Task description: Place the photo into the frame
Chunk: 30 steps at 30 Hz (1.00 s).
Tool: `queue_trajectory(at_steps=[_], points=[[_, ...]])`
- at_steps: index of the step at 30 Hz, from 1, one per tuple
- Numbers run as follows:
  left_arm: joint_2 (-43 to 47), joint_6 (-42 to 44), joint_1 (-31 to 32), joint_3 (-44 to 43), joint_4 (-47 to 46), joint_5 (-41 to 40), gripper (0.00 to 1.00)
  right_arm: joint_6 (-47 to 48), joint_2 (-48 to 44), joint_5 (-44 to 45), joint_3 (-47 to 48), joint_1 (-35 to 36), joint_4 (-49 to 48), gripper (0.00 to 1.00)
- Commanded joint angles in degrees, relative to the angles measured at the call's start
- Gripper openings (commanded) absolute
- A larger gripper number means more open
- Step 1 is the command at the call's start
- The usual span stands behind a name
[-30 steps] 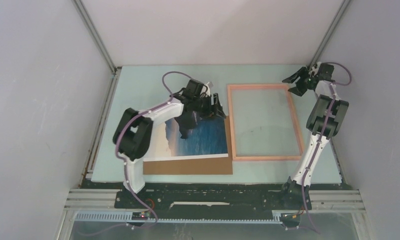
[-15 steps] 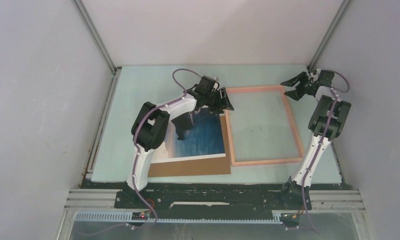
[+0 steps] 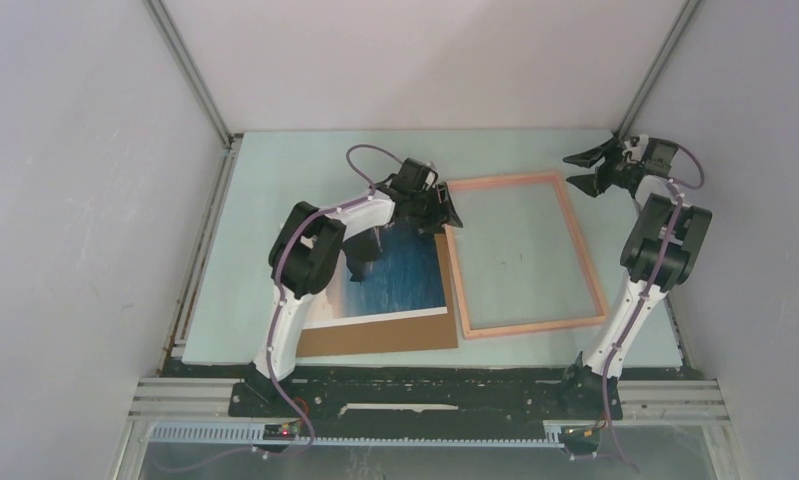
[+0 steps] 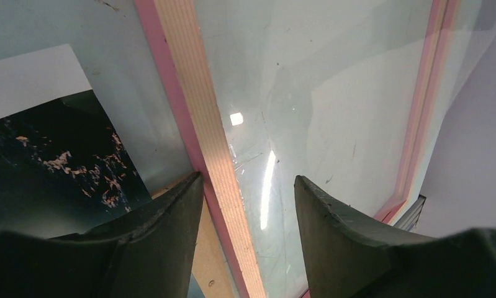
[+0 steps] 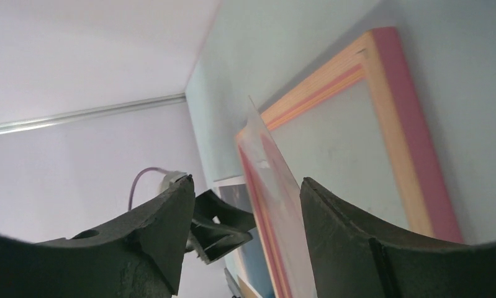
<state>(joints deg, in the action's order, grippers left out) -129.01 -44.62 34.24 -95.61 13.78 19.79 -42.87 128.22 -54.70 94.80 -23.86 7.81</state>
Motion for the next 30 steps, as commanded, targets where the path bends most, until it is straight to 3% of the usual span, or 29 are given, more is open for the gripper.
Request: queue_trajectory(at_steps=[1,12,30], points=[[-0.02,0.14,-0.3,-2.57,-1.73,0.47,0.63,-4.16,-6.18,-4.77,-3.0,-0.55,-4.62,0.71],[0.77,0.56,-0.32,-2.21,-2.32,1.41,0.62,-12.62,-8.16,-9.38,-13.04,-2.16,-18.72,0.7],[1.96,0.92,-0.34,-1.09,-2.48,2.4,0.62,-13.37,-10.89,-12.15,-20.19,-4.65,-18.89,0.67]])
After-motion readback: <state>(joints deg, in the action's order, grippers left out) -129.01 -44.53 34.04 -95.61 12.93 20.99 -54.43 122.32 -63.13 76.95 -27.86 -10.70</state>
